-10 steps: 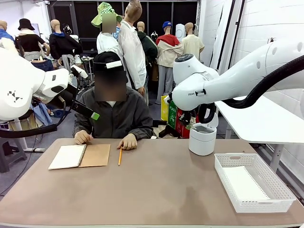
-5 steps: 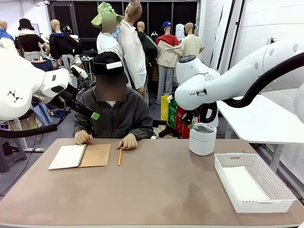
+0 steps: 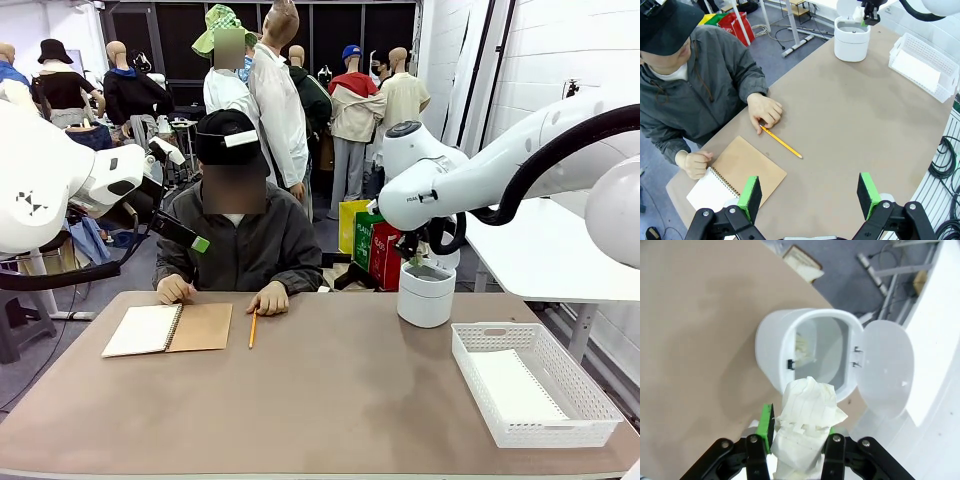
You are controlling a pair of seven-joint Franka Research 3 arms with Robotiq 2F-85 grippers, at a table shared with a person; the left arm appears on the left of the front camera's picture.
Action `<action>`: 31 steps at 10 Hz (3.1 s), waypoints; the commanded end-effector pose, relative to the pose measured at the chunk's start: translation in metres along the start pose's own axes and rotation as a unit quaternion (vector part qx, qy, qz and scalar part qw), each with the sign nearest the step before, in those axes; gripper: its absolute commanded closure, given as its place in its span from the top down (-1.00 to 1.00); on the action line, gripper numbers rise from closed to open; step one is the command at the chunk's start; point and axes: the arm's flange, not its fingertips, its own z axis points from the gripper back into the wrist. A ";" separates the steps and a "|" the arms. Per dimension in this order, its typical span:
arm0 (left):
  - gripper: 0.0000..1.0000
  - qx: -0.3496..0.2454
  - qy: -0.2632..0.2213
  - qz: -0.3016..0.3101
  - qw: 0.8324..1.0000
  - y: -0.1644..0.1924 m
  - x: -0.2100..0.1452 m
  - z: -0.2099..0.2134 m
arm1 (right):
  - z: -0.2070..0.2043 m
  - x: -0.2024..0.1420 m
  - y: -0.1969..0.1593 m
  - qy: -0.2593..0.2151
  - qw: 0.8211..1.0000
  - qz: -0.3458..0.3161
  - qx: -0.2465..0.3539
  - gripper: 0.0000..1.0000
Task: Sort the paper based on its condition.
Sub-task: If a person hands you a paper, place it in the Organizing basket , and if it's crumpled, put it in the Trash can.
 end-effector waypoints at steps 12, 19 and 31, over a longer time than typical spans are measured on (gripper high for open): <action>1.00 -0.004 0.002 0.002 1.000 0.001 0.000 0.001 | -0.062 0.034 -0.021 0.032 0.997 -0.015 -0.064 -0.10; 1.00 -0.004 0.002 0.002 1.000 0.001 0.000 0.001 | -0.060 0.037 -0.022 0.035 0.998 -0.016 -0.053 1.00; 1.00 -0.004 0.002 0.002 1.000 0.001 0.000 0.001 | -0.037 0.035 0.000 0.048 0.999 -0.001 -0.005 1.00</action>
